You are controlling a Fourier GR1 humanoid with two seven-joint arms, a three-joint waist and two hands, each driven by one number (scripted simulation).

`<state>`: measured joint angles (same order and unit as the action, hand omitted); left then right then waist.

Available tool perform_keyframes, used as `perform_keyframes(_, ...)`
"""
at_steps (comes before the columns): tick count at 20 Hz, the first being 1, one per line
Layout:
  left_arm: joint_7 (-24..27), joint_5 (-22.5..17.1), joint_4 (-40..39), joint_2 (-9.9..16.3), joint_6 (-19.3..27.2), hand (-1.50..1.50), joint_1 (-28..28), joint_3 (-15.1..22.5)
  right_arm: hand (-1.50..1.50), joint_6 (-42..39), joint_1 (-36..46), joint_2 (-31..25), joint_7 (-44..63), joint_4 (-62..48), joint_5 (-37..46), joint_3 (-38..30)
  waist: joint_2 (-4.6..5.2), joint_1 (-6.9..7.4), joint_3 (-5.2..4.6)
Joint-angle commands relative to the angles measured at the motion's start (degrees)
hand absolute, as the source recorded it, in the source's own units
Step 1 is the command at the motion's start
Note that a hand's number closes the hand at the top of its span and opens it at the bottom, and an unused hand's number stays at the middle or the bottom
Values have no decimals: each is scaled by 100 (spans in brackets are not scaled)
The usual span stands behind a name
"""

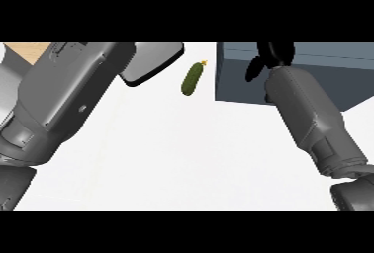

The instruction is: Pick up the can, place it into the drawer and close the drawer

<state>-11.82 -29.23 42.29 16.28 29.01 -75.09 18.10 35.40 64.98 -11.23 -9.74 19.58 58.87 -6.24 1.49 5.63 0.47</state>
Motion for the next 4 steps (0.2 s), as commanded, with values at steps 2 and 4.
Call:
perform_keyframes(2,-145,-6,424,281,-146,-150,398,24,-150,114,386,63,-482,160,-633,-552,-62,77,-33)
perform_keyframes(4,-38,6,709,180,4,-150,564,42,-150,248,457,86,-360,49,-598,-599,-45,185,-36)
